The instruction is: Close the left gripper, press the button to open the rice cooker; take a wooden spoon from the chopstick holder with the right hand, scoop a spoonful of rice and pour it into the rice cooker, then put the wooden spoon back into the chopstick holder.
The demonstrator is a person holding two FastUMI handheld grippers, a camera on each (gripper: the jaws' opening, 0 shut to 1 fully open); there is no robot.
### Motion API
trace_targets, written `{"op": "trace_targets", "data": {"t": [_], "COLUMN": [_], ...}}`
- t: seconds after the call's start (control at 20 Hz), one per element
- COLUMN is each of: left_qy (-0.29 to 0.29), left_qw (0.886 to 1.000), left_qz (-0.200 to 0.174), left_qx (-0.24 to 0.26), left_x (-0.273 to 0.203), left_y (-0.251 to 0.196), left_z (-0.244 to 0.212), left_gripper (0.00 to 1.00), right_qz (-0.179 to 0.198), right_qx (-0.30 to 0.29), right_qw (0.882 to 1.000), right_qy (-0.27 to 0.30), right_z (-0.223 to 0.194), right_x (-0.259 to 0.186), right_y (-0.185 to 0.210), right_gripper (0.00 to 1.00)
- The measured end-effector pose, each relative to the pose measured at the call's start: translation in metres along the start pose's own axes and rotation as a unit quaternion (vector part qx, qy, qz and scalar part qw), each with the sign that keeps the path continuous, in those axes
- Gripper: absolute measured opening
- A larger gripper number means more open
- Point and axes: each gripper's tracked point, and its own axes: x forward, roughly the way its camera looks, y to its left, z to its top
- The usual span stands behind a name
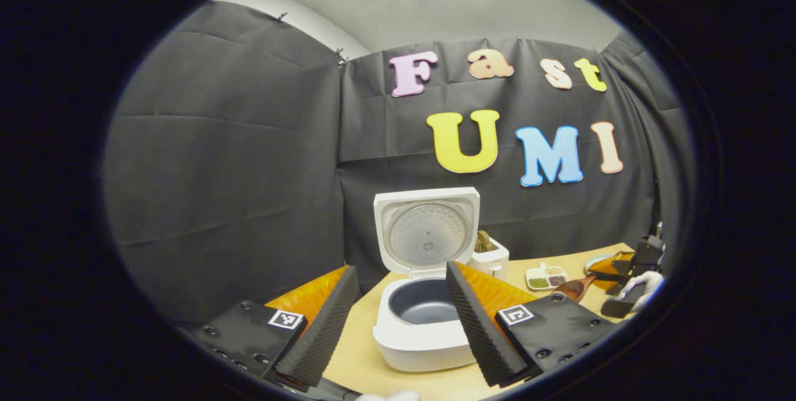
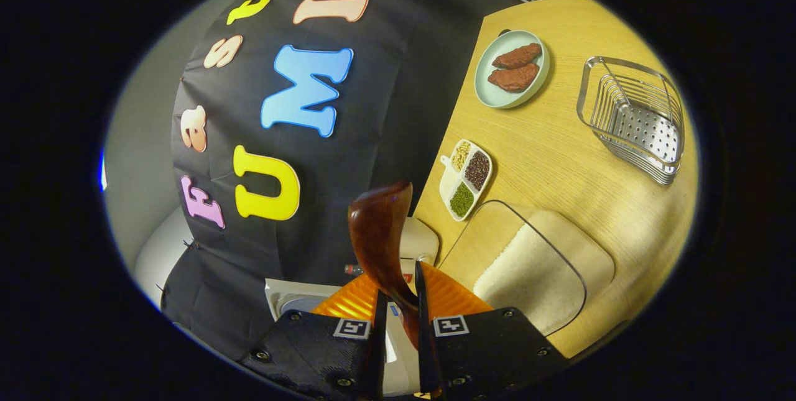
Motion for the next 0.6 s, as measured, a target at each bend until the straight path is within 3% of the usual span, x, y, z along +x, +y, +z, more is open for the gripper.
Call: {"op": "trace_targets", "data": {"t": [0.25, 0.4, 0.6], "left_qy": [0.004, -0.002, 0.004], "left_qw": [1.000, 1.000, 0.999], "left_qz": [0.008, 0.021, 0.036], "left_qx": [-0.005, 0.001, -0.011], "left_x": [-0.004, -0.007, -0.013], "left_y": [0.012, 0.023, 0.036], "left_z": [-0.015, -0.019, -0.028], "left_gripper": [1.00, 0.98, 1.00], "right_qz": [0.030, 0.058, 0.077], "right_qx": [0.010, -0.022, -0.039], "right_qw": [0.999, 0.997, 0.993], "right_qy": [0.019, 0.038, 0.076], "right_z": [-0.025, -0.060, -0.125], "right_x": [0.003, 0.018, 0.049], "right_y": [0.077, 0.133, 0.170], "right_gripper": [0.22, 0.22, 0.22]}}
